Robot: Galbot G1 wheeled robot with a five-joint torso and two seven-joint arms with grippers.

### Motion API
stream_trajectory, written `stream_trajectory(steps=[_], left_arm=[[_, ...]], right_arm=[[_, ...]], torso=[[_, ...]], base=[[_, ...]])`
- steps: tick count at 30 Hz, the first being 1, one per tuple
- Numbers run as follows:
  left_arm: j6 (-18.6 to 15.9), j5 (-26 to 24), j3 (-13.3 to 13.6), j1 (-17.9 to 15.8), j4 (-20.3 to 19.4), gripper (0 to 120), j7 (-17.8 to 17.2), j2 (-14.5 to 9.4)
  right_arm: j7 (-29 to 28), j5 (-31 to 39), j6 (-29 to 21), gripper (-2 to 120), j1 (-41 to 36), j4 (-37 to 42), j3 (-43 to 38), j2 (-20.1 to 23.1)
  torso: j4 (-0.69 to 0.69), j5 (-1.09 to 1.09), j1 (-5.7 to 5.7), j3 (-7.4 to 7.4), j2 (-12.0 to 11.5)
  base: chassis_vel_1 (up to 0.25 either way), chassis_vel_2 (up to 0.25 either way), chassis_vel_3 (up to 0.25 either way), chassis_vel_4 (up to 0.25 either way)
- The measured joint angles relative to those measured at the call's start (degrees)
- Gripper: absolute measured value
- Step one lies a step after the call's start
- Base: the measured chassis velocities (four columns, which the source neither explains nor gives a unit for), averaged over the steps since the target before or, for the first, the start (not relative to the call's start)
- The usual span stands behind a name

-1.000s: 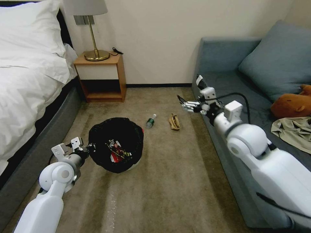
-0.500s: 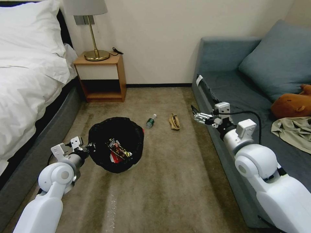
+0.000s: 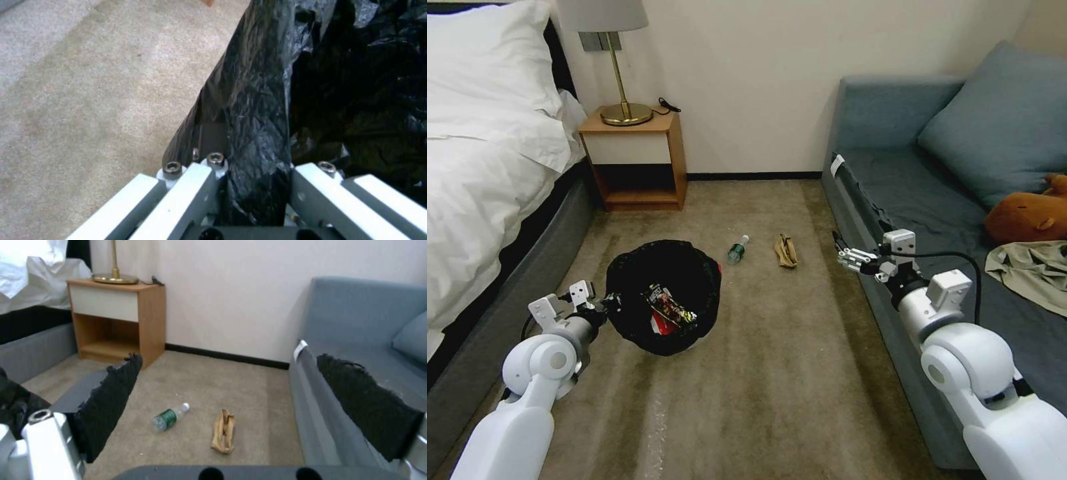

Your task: Pick up the trash bin, then pick up the garbage on the floor and place it into the trash bin.

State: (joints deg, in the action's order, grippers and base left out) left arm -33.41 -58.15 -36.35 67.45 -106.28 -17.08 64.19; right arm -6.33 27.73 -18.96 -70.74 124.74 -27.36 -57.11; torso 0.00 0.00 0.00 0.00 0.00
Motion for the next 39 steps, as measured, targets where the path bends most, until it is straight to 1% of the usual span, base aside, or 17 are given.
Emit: stream_trajectory(steps=[8, 12, 20, 25, 32, 35, 39], left_arm=[[0.1, 0.3, -0.1, -0.1, -0.1, 2, 0.1, 0.3], [0.1, 0.6, -0.1, 0.0, -0.2, 2, 0.2, 0.5], [0.2, 0.7, 0.1, -0.1, 0.0, 2, 0.2, 0.5], [0.3, 0.7, 0.1, -0.2, 0.4, 2, 0.2, 0.3], [0.4, 0.5, -0.1, -0.6, 0.8, 2, 0.3, 0.1], [0.4, 0.5, -0.2, -0.7, 0.9, 2, 0.3, 0.2], [0.5, 0.4, -0.1, -0.7, 0.8, 2, 0.3, 0.2]], right_arm=[[0.8, -1.2, 0.3, 100, -2.4, 1.1, -1.4, -1.7], [2.5, -3.8, 1.5, 100, -5.5, 1.8, -3.5, -3.9], [3.0, -4.5, 1.7, 100, -5.6, 1.6, -3.1, -4.4], [3.1, -4.1, 0.6, 100, -4.8, 1.4, -2.9, -4.5], [3.4, -4.2, 0.4, 100, -5.5, 1.3, -3.4, -4.7], [3.7, -4.5, 0.5, 100, -6.0, 1.3, -3.5, -5.3], [4.6, -6.5, 1.2, 100, -7.3, 1.3, -3.6, -7.7]], torso=[[0.0, 0.0, 0.0, 0.0, 0.0], [0.0, 0.0, 0.0, 0.0, 0.0], [0.0, 0.0, 0.0, 0.0, 0.0], [0.0, 0.0, 0.0, 0.0, 0.0], [0.0, 0.0, 0.0, 0.0, 0.0], [0.0, 0.0, 0.0, 0.0, 0.0], [0.0, 0.0, 0.0, 0.0, 0.0]], base=[[0.0, 0.0, 0.0, 0.0], [0.0, 0.0, 0.0, 0.0], [0.0, 0.0, 0.0, 0.0], [0.0, 0.0, 0.0, 0.0], [0.0, 0.0, 0.0, 0.0], [0.0, 0.0, 0.0, 0.0], [0.0, 0.0, 0.0, 0.0]])
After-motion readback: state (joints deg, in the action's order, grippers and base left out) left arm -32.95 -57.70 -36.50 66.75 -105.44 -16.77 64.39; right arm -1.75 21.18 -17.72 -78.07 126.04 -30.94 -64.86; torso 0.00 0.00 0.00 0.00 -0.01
